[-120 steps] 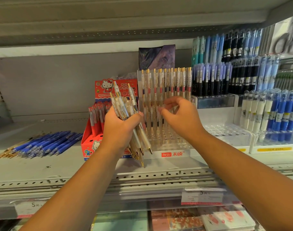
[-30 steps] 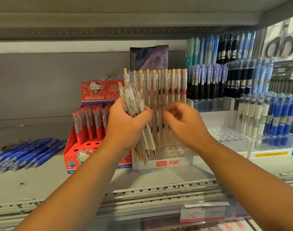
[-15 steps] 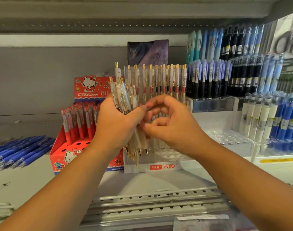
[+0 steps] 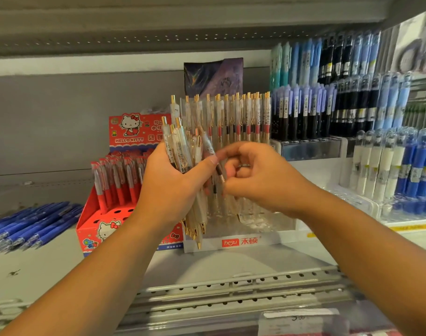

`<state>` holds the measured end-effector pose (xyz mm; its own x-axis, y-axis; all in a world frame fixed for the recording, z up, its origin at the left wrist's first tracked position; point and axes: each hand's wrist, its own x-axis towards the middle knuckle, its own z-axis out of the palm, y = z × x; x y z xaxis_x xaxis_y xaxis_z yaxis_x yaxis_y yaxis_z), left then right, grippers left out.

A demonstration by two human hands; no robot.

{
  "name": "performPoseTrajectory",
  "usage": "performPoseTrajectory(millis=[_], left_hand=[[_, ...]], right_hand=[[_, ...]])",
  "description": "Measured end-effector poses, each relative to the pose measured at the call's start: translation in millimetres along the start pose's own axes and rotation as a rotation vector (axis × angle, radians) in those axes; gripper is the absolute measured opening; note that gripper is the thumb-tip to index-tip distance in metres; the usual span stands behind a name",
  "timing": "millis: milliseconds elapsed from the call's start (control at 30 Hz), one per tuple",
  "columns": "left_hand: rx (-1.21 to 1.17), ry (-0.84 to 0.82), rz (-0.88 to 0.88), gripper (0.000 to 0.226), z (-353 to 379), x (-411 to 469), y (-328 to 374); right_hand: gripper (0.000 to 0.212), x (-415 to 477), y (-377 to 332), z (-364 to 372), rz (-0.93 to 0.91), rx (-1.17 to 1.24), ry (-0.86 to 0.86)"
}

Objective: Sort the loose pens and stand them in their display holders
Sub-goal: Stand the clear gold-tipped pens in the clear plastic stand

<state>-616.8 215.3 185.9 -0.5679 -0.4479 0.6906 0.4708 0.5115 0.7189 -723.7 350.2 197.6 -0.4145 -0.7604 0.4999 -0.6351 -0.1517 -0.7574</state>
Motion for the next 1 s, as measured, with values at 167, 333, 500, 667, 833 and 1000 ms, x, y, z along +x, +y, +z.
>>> performPoseTrajectory(millis=[167,333,500,667,833,1000], left_hand=[[0.025,-0.009,-0.020,0.025,0.2,-1.2,-0.2],[0.040,-0.014,-0.023,0.029,0.5,-2.4,-0.8],[0.046,0.015,-0.044,0.032,-1.4,-3.1,-1.2],[0.036,0.058,-0.038,0.030,-4.2,-6.0,0.7],[0.028,0.045,-0.026,0.026,-5.4,-7.7,2.9],[0.020,0.037,-0.019,0.024,-5.0,-9.8,2.6]], right_hand=[[0.038,2.0,3.2,-9.3,0.035,0.086,-0.060],[0.036,3.1,9.1,-16.5,0.043,0.101,-0.083],[0.025,7.3,12.9,-20.2,0.029,0.015,0.110],[0.012,12.1,18.0,-18.0,0.050,-0.045,0.248],[0.023,13.1,19.8,-16.7,0.014,-0.148,0.342],[0.052,13.2,25.9,-12.6,0.028,-0.290,0.354]])
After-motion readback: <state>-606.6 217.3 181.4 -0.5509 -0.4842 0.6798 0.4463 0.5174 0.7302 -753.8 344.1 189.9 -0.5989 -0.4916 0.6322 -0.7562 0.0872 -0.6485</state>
